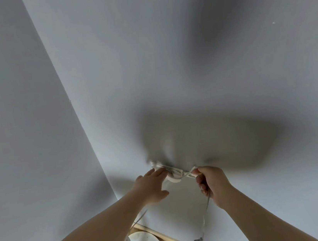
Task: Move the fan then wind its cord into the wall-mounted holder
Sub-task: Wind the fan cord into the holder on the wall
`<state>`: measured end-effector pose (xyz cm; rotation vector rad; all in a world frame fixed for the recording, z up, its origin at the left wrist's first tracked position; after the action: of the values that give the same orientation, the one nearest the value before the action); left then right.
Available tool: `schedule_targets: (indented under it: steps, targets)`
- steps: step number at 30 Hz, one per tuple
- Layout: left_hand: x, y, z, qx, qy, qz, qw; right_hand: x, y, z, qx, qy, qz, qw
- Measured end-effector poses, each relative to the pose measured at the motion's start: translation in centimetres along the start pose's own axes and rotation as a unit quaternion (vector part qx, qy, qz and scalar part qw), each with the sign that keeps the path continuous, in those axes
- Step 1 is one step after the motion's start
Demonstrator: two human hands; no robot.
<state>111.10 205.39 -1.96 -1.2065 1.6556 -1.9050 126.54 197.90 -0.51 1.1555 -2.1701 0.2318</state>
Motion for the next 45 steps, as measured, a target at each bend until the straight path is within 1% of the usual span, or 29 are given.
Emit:
schedule_targets:
  steps: [3,5,6,8,10,11,12,15,17,21,23,25,28,29,31,32,34,35,36,38,39,40,42,43,45]
  targets:
    - [0.6,-0.8,-0.7,0.089,-0.029,0.008,0.996,0.7,1.2,-1.0,-0.031,-0.007,-0.046,0.998]
    - [1.1,-1.3,-1.8,0.118,-0.068,0.029,0.99,1.2,2.1,-1.7,-0.02,-0.008,-0.07,0.997]
    - [1.4,-1.7,-2.5,0.131,-0.092,0.044,0.986,1.4,2.5,-2.1,0.004,-0.015,-0.075,0.997]
    - [1.8,-2.6,-3.9,0.165,-0.137,0.074,0.974,1.7,3.4,-2.9,0.101,-0.04,-0.077,0.991]
    - [2.0,-3.4,-4.5,0.234,-0.162,0.09,0.954,1.8,4.3,-3.6,0.193,-0.053,-0.077,0.977]
    - [2.0,-3.8,-4.5,0.276,-0.164,0.094,0.942,1.9,4.7,-3.7,0.204,-0.049,-0.083,0.974]
    - [2.0,-4.3,-4.4,0.316,-0.163,0.098,0.93,1.9,5.0,-3.9,0.191,-0.038,-0.092,0.977]
    - [2.1,-5.6,-4.2,0.413,-0.158,0.117,0.889,1.9,5.4,-4.1,0.08,0.011,-0.097,0.992]
    - [2.4,-6.2,-3.9,0.436,-0.139,0.119,0.881,1.9,5.5,-4.0,0.041,0.034,-0.089,0.995]
    - [3.1,-7.1,-1.8,0.382,-0.034,0.104,0.918,2.2,6.6,-3.7,0.1,0.038,-0.087,0.99]
    - [3.2,-7.3,-1.4,0.348,-0.011,0.122,0.929,2.4,7.4,-3.5,0.104,0.045,-0.088,0.99]
    - [3.1,-7.5,-1.8,0.324,-0.02,0.153,0.933,2.5,7.8,-3.4,0.115,0.039,-0.087,0.989]
    - [3.2,-8.1,-3.3,0.286,-0.058,0.204,0.934,2.6,7.9,-3.5,0.125,0.026,-0.095,0.987]
    - [3.3,-8.3,-3.8,0.251,-0.064,0.222,0.94,2.5,7.9,-3.6,0.123,0.023,-0.093,0.988]
    - [3.3,-8.3,-4.6,0.118,-0.069,0.253,0.958,2.2,7.4,-3.4,0.118,0.022,-0.085,0.989]
    - [3.4,-8.3,-5.1,0.049,-0.061,0.284,0.956,2.1,7.1,-3.2,0.116,0.025,-0.082,0.99]
    - [3.4,-8.3,-5.8,-0.072,-0.029,0.345,0.936,1.7,6.4,-2.6,0.11,0.033,-0.078,0.99]
    - [3.1,-7.9,-6.2,-0.119,-0.027,0.353,0.928,1.4,6.0,-2.2,0.106,0.038,-0.074,0.991]
    - [3.1,-7.9,-6.6,-0.137,-0.045,0.354,0.924,1.2,5.6,-1.9,0.103,0.043,-0.07,0.991]
    - [2.9,-7.6,-6.6,-0.129,-0.085,0.343,0.927,0.3,4.8,-1.0,0.1,0.055,-0.059,0.992]
    - [2.8,-7.3,-6.3,-0.091,-0.096,0.333,0.934,0.0,4.5,-0.6,0.098,0.061,-0.055,0.992]
    - [2.4,-6.8,-6.3,-0.034,-0.126,0.317,0.939,-0.2,4.2,-0.2,0.096,0.067,-0.051,0.992]
    - [1.3,-4.8,-6.8,0.089,-0.2,0.231,0.948,-0.7,3.6,0.5,0.094,0.08,-0.047,0.991]
    - [0.8,-3.7,-7.2,0.137,-0.222,0.207,0.943,-0.8,3.4,0.7,0.091,0.085,-0.044,0.991]
    - [0.2,-2.1,-7.6,0.172,-0.246,0.169,0.939,-1.1,2.9,1.0,0.086,0.095,-0.037,0.991]
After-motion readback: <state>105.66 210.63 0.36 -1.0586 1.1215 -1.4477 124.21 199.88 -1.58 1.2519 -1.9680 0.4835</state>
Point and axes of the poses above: each hand's wrist, its own x-axis away from the middle knuckle, its own y-axis out of the palm, z = x × y, the point moved 5 cm from there along -x, towards the middle knuckle, and after that the axes turned 11 degrees about -x, right-handed, at the moved point
